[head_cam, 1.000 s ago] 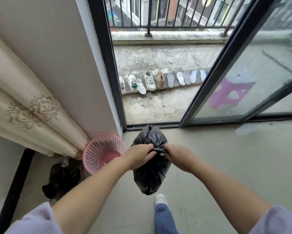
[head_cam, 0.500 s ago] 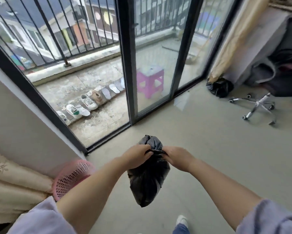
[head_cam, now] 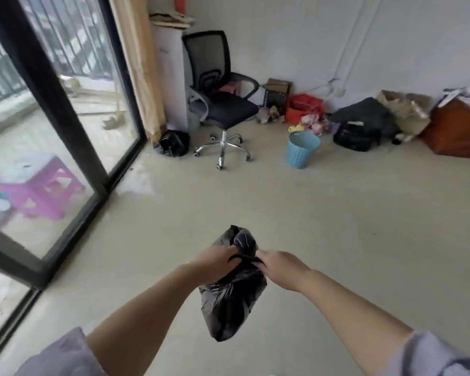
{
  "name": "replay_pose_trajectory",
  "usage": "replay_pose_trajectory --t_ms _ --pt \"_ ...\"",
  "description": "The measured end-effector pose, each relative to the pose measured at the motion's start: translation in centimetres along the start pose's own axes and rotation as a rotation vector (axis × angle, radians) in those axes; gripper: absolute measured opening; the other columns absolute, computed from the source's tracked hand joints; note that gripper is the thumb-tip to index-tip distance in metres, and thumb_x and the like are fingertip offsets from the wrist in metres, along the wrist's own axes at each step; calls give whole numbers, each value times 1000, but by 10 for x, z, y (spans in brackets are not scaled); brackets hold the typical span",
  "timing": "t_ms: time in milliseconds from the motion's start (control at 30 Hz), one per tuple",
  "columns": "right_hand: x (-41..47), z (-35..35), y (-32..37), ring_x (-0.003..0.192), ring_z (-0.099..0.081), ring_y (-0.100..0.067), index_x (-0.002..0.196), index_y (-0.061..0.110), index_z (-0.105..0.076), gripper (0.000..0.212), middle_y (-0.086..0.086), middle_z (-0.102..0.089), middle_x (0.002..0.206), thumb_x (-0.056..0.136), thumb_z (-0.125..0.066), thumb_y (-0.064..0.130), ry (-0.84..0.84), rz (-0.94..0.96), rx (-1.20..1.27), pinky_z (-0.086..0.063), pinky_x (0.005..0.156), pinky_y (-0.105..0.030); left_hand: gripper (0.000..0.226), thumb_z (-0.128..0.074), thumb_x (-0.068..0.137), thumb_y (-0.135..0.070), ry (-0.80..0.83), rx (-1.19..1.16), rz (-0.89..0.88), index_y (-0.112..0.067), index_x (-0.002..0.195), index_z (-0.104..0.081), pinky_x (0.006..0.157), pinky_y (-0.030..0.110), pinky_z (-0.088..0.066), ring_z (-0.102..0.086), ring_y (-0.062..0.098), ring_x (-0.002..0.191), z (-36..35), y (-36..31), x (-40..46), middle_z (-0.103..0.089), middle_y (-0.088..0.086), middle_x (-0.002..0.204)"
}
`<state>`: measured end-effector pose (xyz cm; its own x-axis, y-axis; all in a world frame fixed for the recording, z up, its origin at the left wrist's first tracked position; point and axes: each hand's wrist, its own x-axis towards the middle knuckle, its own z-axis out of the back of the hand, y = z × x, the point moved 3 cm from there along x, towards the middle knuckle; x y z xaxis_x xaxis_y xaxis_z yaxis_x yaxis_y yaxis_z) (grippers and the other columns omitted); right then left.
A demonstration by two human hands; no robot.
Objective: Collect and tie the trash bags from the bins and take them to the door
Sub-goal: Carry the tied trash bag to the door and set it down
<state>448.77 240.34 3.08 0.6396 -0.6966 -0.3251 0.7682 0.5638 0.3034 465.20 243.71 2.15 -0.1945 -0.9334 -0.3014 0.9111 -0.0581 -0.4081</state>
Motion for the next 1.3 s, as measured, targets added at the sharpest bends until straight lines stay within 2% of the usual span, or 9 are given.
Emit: replay_pose_trajectory --t_ms 133,233,367,500,567,733,1000,1167,1300 --pt "-43 37 -107 81 -55 -31 86 16 -37 22 -12 -60 92 100 -36 33 -69 -114 29 -41 70 -39 27 -38 99 -31 52 53 -137 -8 100 -51 69 33 -37 -54 30 85 2 -100 84 -61 14 99" --pt "-77 60 -179 71 -47 -26 83 16 -33 25 -7 -52 81 100 -36 34 -127 -213 49 -39 66 -39 27 -37 99 -31 104 96 -248 -8 99 -51 71 34 -38 -57 31 91 0 -170 141 -62 14 99" --pt "-119 84 -266 68 -48 -28 83 15 -35 25 -1 -47 73 100 -36 34 -208 -358 63 -40 63 -40 28 -36 100 -32 175 162 -389 -10 98 -53 71 35 -40 -55 27 85 -10 -260 215 -62 13 97" --pt "-154 97 -350 75 -58 -31 95 10 -45 27 -8 -59 82 101 -35 34 -252 -509 52 -45 65 -41 30 -35 100 -33 252 201 -537 -10 102 -54 79 41 -48 -58 29 89 -23 -344 280 -62 13 97" --pt "-165 104 -392 73 -56 -30 103 7 -48 28 -11 -61 86 101 -34 32 -257 -578 31 -42 63 -38 29 -34 101 -33 281 225 -610 -11 103 -53 81 41 -49 -58 27 89 -30 -382 312 -61 10 95" --pt "-183 136 -488 69 -45 -25 104 6 -47 29 -8 -53 80 102 -32 31 -284 -699 31 -35 61 -33 23 -31 102 -32 325 292 -789 -18 88 -41 68 30 -35 -46 20 76 -40 -468 400 -44 -3 74" --pt "-216 186 -630 69 -45 -23 105 9 -47 26 1 -44 74 101 -34 30 -357 -939 118 -35 61 -33 22 -33 102 -29 422 376 -1046 -15 89 -44 64 29 -34 -46 20 70 -41 -616 532 -46 -2 72" --pt "-241 198 -726 66 -47 -25 101 8 -48 27 -3 -48 74 101 -34 31 -376 -1004 149 -34 59 -33 27 -35 102 -29 458 441 -1110 -7 98 -51 64 31 -35 -46 22 69 -64 -701 602 -45 -2 70" --pt "-262 222 -821 66 -48 -25 99 9 -47 24 -4 -51 76 101 -35 30 -407 -979 140 -36 59 -33 24 -33 102 -30 416 505 -1132 -11 94 -47 67 32 -38 -48 21 72 -81 -780 670 -47 -1 75"
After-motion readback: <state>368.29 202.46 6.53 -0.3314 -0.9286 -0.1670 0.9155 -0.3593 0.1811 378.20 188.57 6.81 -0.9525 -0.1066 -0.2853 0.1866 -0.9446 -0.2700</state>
